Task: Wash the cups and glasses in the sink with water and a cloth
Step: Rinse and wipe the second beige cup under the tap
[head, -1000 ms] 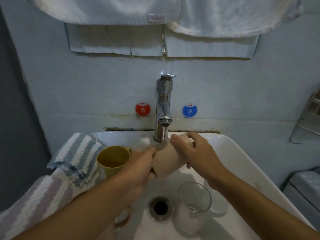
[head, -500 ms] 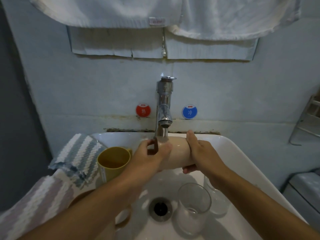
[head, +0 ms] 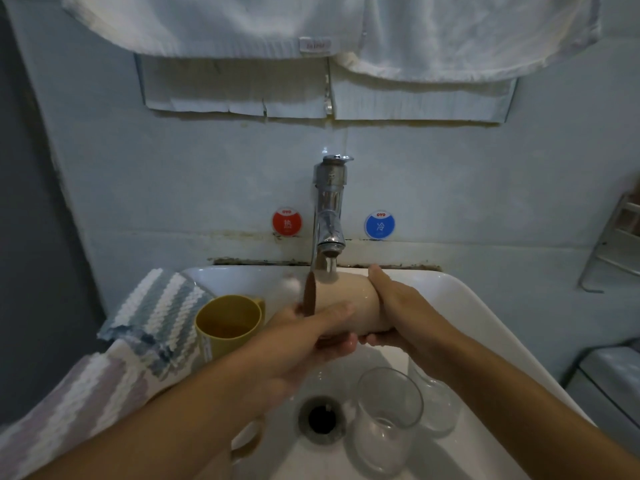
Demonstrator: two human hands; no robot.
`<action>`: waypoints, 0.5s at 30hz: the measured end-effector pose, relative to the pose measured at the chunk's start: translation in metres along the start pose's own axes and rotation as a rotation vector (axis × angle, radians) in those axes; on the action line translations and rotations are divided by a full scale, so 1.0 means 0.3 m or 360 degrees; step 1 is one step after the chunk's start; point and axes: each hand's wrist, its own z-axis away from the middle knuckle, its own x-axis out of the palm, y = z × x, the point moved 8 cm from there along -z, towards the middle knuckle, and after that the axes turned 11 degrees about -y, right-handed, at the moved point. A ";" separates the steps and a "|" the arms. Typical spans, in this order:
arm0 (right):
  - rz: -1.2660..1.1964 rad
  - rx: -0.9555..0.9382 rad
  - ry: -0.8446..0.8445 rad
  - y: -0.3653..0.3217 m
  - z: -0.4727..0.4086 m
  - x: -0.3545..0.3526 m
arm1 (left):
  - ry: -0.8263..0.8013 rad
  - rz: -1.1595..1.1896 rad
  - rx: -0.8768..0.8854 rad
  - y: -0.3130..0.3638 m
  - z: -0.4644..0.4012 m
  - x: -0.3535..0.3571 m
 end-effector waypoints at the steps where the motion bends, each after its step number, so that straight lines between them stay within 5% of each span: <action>1: -0.0089 0.0022 -0.0045 0.003 0.001 0.010 | 0.0049 0.0114 -0.0006 -0.003 -0.002 -0.009; 7: -0.0418 0.0144 -0.0394 -0.016 0.032 0.046 | 0.0119 -0.0013 -0.0055 -0.011 -0.009 -0.043; 15: 0.0755 -0.0150 -0.0331 -0.079 0.035 0.055 | 0.0045 -0.0244 -0.0120 0.023 0.002 -0.061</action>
